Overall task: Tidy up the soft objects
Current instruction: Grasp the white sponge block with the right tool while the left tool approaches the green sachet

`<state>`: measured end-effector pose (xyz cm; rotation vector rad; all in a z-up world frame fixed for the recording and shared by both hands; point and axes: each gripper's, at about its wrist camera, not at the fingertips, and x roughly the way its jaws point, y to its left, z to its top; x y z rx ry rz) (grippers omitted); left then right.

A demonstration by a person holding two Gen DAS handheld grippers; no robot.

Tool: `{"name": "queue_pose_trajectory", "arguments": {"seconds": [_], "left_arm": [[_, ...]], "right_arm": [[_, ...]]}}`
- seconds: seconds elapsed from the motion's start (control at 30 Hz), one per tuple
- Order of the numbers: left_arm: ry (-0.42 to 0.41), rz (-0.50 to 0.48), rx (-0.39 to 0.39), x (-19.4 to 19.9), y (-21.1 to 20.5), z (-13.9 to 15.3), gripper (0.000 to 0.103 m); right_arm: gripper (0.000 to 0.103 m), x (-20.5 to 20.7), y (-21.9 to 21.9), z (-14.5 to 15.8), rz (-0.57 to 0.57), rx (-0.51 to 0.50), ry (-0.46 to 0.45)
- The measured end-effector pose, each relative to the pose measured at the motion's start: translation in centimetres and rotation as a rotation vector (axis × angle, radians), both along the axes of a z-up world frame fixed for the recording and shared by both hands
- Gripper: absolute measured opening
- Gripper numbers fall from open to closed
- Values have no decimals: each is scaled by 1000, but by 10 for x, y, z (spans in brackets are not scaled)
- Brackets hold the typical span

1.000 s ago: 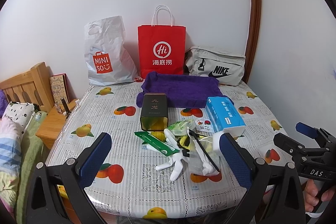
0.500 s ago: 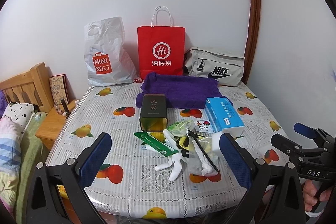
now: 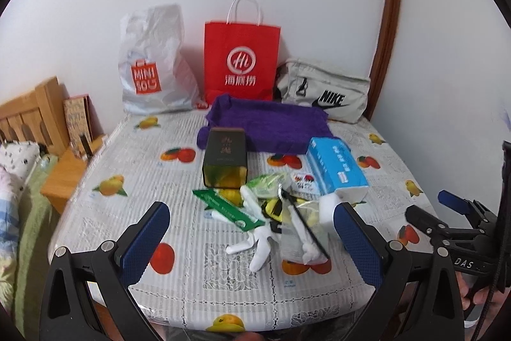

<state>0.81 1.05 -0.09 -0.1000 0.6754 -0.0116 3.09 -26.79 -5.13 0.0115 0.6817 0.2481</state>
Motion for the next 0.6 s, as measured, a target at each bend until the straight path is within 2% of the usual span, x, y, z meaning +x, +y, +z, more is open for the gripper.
{"name": "queue_pose_trajectory", "arguments": {"seconds": [0.1,0.23,0.33,0.6], "left_arm": [[45,-8,-20,12,6,-18,103],[76,12,-23,20,10,-39,103],[93,-1,-17,27,11,-54,103],[180,-8,-26,53,18,-89,103]], "right_arm": [[103,6,-1,-9,6,-4,2],[103,22,-5,-29,34,47,49],[103,30,2,-44,88,62,65],[103,60,37,-83,224,-8,119]]}}
